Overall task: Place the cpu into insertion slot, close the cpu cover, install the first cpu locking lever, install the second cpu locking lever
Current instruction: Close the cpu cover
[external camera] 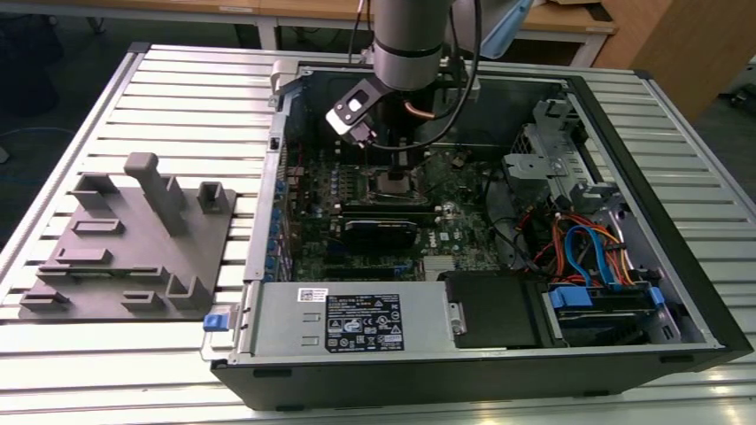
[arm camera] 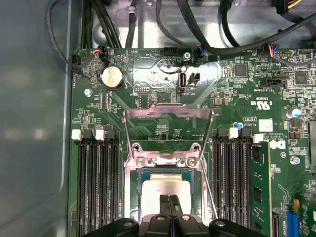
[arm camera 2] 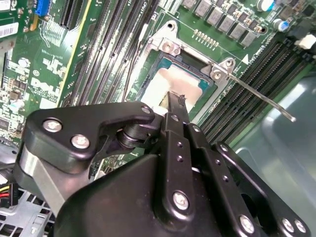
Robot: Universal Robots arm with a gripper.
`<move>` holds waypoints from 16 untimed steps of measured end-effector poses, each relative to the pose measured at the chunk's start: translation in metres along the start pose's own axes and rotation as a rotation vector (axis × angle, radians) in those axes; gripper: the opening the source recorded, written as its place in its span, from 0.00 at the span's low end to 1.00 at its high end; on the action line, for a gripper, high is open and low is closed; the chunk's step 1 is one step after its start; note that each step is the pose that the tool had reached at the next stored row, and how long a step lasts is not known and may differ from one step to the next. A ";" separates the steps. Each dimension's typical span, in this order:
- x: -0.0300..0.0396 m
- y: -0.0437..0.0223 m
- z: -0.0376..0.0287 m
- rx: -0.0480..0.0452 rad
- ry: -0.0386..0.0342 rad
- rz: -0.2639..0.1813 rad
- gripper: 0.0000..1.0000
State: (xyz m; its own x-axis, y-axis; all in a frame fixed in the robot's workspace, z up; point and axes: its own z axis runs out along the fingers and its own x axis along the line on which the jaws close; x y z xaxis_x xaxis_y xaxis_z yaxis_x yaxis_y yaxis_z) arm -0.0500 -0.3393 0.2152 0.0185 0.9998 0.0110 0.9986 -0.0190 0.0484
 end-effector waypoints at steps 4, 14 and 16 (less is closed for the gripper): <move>0.0001 0.0004 -0.0073 0.0022 0.0007 0.000 0.10; 0.0001 0.0019 -0.0143 0.0419 0.0000 -0.003 0.10; 0.0002 0.0019 -0.0143 0.0422 0.0007 -0.009 0.10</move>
State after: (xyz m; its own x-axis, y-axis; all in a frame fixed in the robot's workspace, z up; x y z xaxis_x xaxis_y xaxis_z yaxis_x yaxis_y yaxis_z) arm -0.0488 -0.3393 0.2296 0.0097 0.9999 0.0115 0.9999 -0.0097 0.0063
